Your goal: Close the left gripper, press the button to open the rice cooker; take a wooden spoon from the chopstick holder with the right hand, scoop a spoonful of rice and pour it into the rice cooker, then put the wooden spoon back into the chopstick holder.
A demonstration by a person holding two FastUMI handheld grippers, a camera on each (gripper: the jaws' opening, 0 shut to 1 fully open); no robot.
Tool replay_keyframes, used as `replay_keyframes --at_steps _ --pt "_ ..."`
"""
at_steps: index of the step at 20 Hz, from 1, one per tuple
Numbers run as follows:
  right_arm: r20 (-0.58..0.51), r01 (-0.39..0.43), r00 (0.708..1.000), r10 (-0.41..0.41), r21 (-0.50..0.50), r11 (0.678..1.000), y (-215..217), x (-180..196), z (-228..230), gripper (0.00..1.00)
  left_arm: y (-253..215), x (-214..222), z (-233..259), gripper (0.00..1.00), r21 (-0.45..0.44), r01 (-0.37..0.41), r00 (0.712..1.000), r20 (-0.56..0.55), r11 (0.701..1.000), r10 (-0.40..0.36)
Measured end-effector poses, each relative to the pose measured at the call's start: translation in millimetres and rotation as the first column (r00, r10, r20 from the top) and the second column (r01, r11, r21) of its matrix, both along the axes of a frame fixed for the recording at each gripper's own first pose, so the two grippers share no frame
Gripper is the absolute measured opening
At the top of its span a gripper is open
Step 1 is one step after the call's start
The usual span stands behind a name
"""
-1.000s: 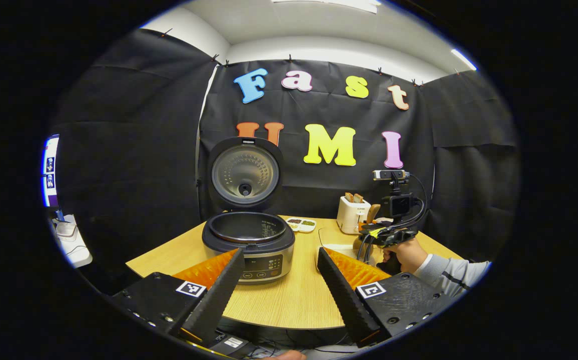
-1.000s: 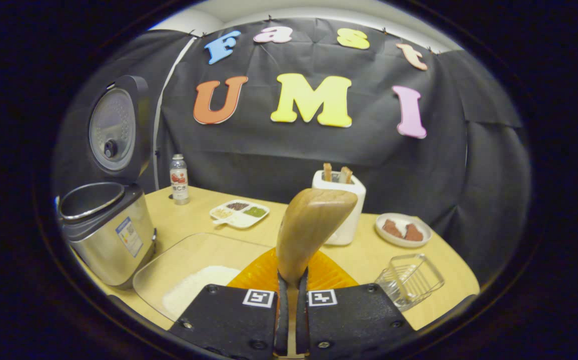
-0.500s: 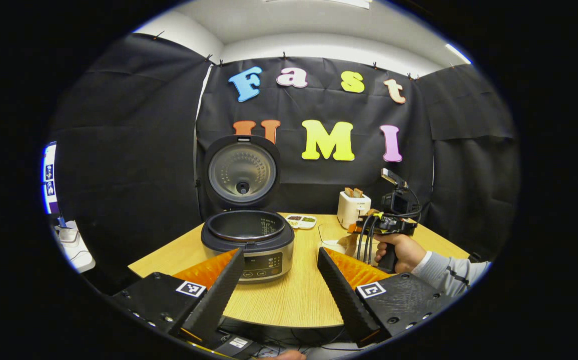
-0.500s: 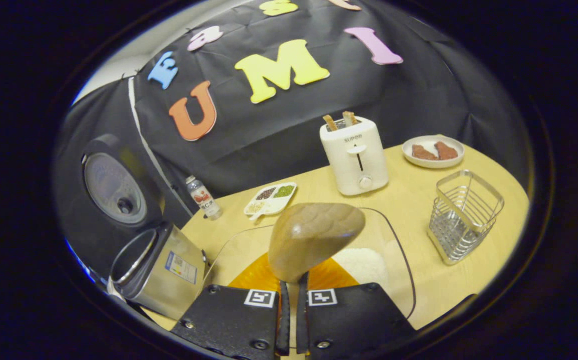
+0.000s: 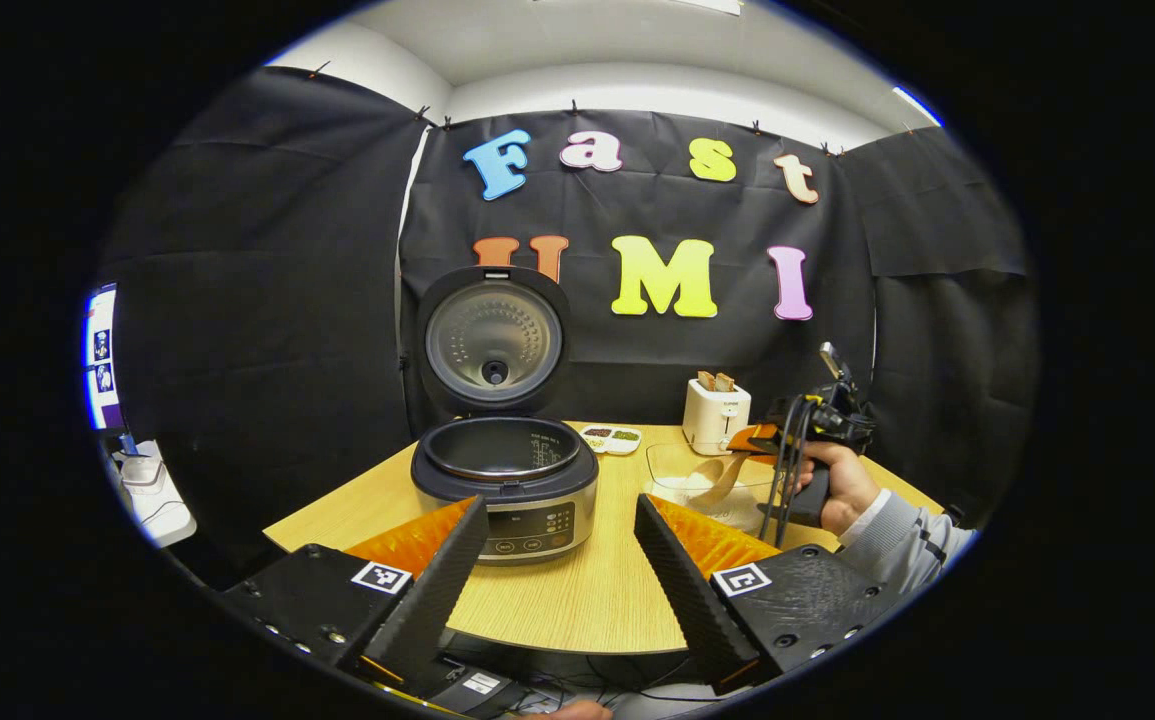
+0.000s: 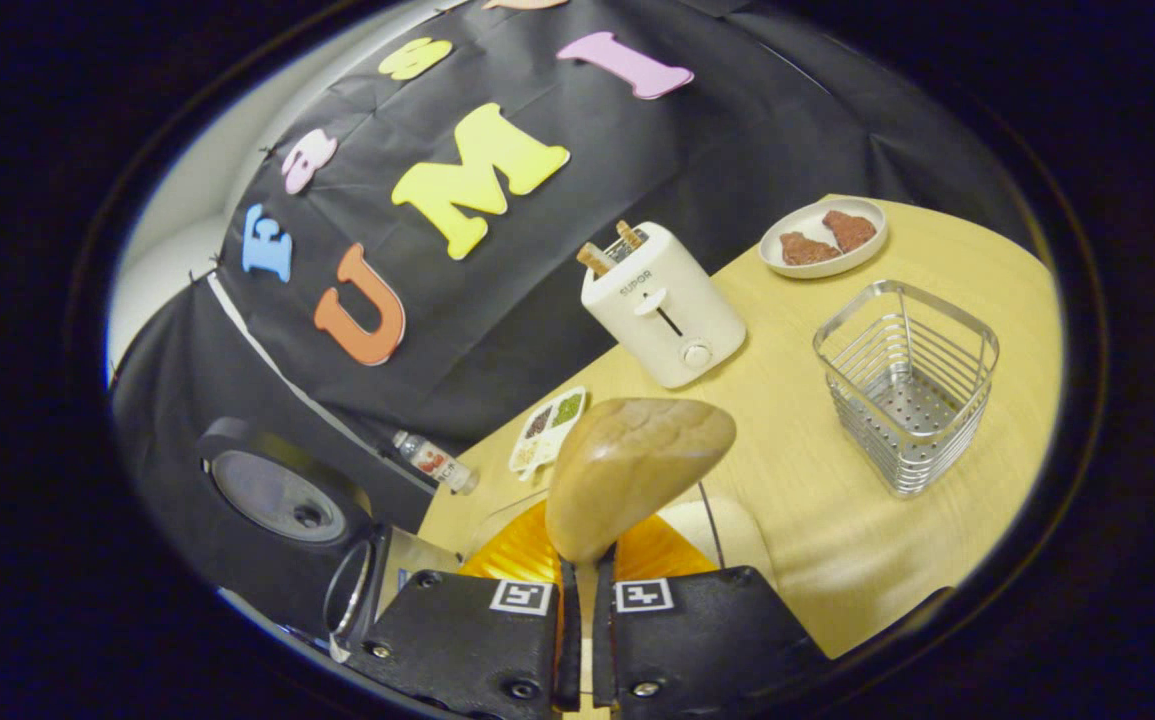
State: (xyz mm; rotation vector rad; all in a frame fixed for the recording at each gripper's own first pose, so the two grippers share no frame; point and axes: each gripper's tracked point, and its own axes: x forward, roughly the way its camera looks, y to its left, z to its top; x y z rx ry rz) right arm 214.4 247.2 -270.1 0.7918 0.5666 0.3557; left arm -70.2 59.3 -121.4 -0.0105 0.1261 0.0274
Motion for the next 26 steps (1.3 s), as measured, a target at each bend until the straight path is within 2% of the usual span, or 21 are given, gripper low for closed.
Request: replay_keyframes --at_steps 4,7,9,11,14,17,20,23,26 --pt "-0.018 0.032 0.999 -0.029 0.164 0.986 -20 -5 13 0.10 -4 -2 2 0.94 0.012 0.002 1.000 -0.001 1.000 -0.002" --pt "-0.046 0.044 0.998 -0.032 0.275 0.960 -27 -11 16 0.10 -7 -6 5 0.94 0.015 0.008 1.000 0.002 1.000 -0.008" --pt "-0.069 0.047 0.997 -0.022 0.386 0.921 -28 -18 23 0.10 -6 -9 8 0.94 0.022 0.004 1.000 0.002 1.000 -0.004" --pt "-0.098 0.060 0.995 -0.012 0.500 0.864 -29 -24 33 0.09 -1 -12 10 0.94 0.020 -0.010 1.000 0.004 1.000 0.010" --pt "-0.114 0.046 0.993 0.026 0.590 0.806 -19 -31 42 0.09 2 -16 16 0.94 0.015 -0.013 1.000 0.011 1.000 0.013" --pt "-0.109 0.013 0.991 0.074 0.640 0.768 -6 -39 58 0.09 3 -18 21 0.94 0.012 -0.017 0.999 0.030 1.000 0.017" --pt "-0.087 -0.025 0.991 0.103 0.637 0.771 6 -45 70 0.09 5 -20 19 0.94 0.013 -0.015 0.999 0.036 1.000 0.015" --pt "-0.055 -0.069 0.989 0.138 0.649 0.757 19 -53 94 0.09 10 -24 20 0.94 0.005 -0.024 0.999 0.044 1.000 0.024" --pt "-0.026 -0.113 0.986 0.166 0.634 0.765 39 -56 117 0.09 19 -27 25 0.94 -0.009 -0.038 0.998 0.054 0.999 0.038"
